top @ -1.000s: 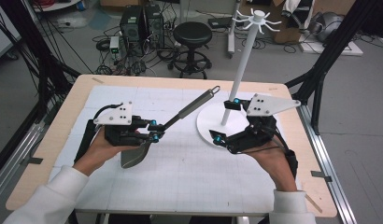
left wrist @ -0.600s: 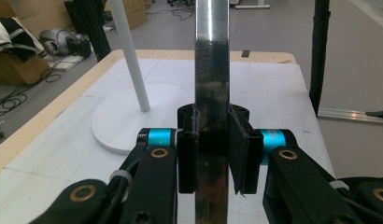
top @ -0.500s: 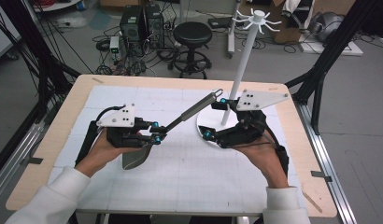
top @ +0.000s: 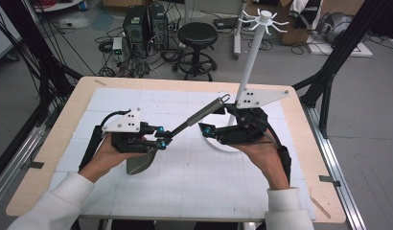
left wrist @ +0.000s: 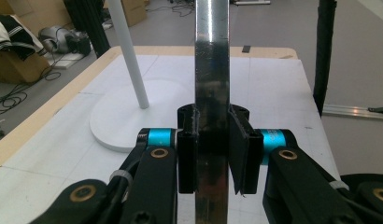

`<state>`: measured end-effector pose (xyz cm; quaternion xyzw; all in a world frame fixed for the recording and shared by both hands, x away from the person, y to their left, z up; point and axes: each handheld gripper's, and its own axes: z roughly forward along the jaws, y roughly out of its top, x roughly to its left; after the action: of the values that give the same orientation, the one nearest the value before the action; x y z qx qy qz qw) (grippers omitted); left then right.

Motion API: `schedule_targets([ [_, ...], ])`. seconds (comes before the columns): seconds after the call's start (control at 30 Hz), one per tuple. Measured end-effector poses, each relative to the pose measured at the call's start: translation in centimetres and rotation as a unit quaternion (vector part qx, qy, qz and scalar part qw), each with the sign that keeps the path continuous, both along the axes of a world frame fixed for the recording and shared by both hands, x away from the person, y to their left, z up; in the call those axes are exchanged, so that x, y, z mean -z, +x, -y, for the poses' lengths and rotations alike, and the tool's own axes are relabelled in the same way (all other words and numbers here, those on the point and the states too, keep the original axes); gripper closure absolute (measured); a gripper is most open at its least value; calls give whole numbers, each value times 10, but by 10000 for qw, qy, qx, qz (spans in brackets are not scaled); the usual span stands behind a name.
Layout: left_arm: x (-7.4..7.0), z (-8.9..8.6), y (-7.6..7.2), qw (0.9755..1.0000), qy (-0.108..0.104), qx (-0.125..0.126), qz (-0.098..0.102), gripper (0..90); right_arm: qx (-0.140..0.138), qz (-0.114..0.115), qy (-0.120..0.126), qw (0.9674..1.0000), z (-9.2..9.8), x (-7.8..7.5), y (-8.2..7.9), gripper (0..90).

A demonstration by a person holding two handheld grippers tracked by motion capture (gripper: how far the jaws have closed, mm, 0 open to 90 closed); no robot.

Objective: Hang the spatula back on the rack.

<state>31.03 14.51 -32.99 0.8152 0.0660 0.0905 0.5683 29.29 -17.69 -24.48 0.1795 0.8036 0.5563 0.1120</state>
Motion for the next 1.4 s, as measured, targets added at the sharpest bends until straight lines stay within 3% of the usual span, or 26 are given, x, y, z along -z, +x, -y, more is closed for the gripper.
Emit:
schedule_targets([
  [0.4, 2, 1, 0, 9999, 99, -28, 51, 747, 193, -72, 53, 9998, -3, -5, 0, 551],
  [0.67, 1, 2, -1, 9998, 150, -90, 99, 746, 269, -84, 96, 9996, -9, -7, 2, 590],
  [0.93, 2, 5, -2, 9994, 236, -173, 207, 747, 220, -151, 180, 9995, -15, -9, 2, 623],
  [1.4, 5, 15, -1, 9989, 338, -243, 212, 748, 101, -293, 309, 9990, -24, -14, 3, 682],
])
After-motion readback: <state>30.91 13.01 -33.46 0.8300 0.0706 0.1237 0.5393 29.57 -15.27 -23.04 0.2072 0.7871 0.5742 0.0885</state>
